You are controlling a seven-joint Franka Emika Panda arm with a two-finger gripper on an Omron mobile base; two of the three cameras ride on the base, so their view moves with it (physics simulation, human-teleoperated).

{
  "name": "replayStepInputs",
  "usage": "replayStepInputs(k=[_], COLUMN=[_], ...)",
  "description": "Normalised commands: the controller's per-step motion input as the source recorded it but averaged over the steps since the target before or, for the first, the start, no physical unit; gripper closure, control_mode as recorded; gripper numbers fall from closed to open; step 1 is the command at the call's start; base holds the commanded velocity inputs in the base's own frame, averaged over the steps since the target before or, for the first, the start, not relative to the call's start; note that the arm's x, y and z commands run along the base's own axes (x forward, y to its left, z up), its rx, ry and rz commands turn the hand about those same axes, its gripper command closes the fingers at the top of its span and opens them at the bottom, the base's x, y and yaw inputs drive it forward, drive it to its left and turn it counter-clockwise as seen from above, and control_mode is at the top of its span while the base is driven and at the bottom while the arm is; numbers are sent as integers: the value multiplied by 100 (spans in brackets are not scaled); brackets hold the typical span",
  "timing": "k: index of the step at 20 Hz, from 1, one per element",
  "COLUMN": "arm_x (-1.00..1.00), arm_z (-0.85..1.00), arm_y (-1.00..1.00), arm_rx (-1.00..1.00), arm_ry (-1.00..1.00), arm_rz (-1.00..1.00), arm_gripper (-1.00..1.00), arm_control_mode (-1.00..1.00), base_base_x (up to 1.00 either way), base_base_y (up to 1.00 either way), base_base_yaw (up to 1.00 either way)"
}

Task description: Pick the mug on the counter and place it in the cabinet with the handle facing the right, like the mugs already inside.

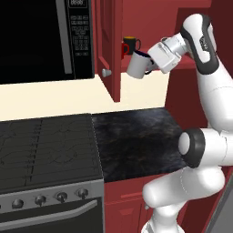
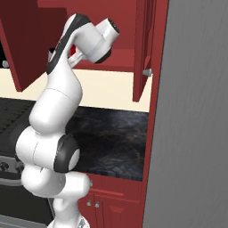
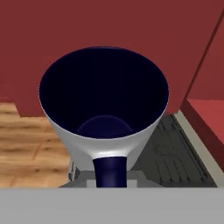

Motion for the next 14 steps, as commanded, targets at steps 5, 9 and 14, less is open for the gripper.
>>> replayStepInputs(k=[5, 9, 14], arm_x=[21, 3, 4], arm_z=[-15, 6, 5], arm_y=[0, 0, 1], arm_rx=[9, 1, 2], arm_ry=[-8, 0, -1], arm_rz=[4, 0, 0], arm_gripper=[100, 100, 100], arm_control_mode=[-100, -100, -100], base_base_x=[0, 0, 0], base_base_y=[0, 0, 0], base_base_yaw=[0, 0, 0])
